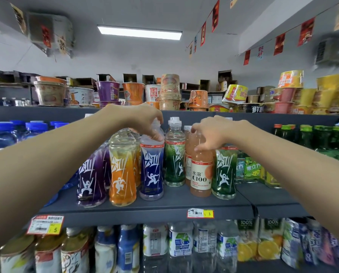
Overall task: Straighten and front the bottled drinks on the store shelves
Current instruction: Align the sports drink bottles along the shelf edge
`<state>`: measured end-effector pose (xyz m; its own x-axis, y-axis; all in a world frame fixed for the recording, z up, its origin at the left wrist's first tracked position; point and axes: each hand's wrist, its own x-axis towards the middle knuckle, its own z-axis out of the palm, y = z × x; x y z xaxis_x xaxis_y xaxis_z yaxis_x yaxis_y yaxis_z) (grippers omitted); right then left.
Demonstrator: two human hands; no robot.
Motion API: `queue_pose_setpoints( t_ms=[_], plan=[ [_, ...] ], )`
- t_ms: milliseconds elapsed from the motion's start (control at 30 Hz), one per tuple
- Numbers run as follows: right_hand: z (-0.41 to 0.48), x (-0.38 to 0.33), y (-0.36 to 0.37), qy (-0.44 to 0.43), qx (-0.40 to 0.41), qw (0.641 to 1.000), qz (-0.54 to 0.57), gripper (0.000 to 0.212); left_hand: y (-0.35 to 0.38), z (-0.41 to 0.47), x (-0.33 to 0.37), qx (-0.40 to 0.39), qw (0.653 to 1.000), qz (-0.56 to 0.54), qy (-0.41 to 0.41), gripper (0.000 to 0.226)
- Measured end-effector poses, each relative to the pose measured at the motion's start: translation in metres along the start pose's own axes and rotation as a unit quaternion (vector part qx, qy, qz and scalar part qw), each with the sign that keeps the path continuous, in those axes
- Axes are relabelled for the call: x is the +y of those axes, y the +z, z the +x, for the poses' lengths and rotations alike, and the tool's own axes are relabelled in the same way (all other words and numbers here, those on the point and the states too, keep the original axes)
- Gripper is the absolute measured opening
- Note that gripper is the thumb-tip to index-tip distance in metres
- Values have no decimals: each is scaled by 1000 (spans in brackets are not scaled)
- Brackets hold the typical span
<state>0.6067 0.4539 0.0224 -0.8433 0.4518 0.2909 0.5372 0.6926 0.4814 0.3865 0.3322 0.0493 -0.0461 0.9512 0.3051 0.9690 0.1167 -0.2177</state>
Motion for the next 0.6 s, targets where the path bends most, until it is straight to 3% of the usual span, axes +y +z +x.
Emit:
queue_pose_setpoints(
  t_ms=[67, 200, 367, 500, 600],
  plan=[
    [-6, 6, 1, 24, 18, 999, -16, 81, 1, -1, 0, -3, 1000, 6, 5, 85],
    [-22, 20, -3, 105, 29, 994, 2, 66, 6, -9, 5, -38, 999, -7, -1, 120],
    [-31, 22, -9, 175, -55, 975, 122, 65, 9, -8, 12, -19, 1000, -9, -1, 106],
    [-30, 28, -13, 158, -42, 978, 133, 35, 6, -10, 12, -29, 999, -18, -3, 103],
    [-35, 27, -22, 152, -57, 977, 139, 26, 2, -12, 11, -46, 999, -13, -5, 103]
  ],
)
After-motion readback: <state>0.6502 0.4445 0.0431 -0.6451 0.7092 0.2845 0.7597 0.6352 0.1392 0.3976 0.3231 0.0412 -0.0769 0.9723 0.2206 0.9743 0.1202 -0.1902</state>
